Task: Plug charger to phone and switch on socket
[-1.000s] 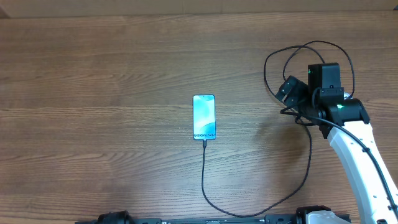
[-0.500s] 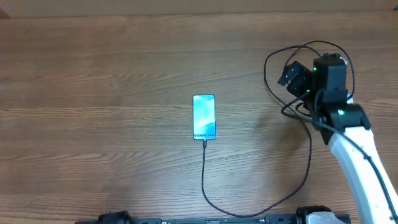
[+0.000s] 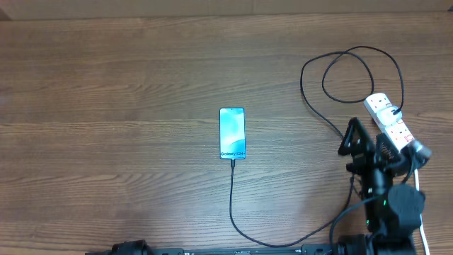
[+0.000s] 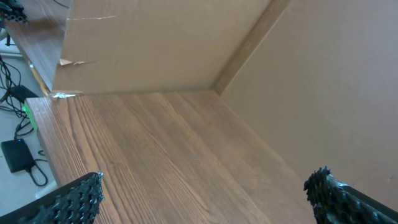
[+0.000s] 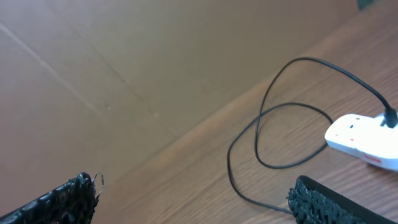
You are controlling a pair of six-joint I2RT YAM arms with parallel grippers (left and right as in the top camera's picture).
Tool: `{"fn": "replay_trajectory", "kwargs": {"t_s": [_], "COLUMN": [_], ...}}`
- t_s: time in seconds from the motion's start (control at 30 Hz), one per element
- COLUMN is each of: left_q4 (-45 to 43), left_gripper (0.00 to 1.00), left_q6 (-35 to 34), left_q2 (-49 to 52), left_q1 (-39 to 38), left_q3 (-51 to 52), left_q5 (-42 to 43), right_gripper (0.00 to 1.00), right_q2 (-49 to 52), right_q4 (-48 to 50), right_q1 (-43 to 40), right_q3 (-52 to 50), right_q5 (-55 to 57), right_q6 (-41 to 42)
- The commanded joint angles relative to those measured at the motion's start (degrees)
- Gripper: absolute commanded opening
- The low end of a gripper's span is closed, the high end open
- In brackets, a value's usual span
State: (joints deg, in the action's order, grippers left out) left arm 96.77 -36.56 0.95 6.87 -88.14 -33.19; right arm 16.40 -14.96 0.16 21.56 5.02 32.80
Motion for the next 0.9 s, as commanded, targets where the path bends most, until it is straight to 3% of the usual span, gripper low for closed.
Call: {"fn": "replay_trajectory", "kwargs": {"t_s": [0.0, 0.3, 0.6, 0.87], "left_q4": [0.0, 0.0, 0.0, 0.0], "left_gripper": [1.0, 0.99, 0.99, 1.0], "left_q6": [-0.74, -0.74, -0.74, -0.74], "left_q2": [-0.68, -0.68, -0.68, -0.68], "left_q1": [0.33, 0.33, 0.33, 0.33], "left_q3": [0.09, 0.09, 0.09, 0.09], "left_q5": [-0.22, -0.22, -0.2, -0.22], "right_gripper": [1.0, 1.0, 1.0, 1.0], "right_q2": [-9.66, -16.0, -16.28, -16.28], "right_q4": [4.35, 9.31, 21.14, 10.45], "right_q1": [-1.62, -1.6, -0.39, -0.22], "right_q3": [-7.72, -14.19, -20.74, -21.14], "right_q5": [-6.99, -3.39, -0.94, 3.54], "right_q6": [-0.24, -0.28, -1.4, -2.05]}}
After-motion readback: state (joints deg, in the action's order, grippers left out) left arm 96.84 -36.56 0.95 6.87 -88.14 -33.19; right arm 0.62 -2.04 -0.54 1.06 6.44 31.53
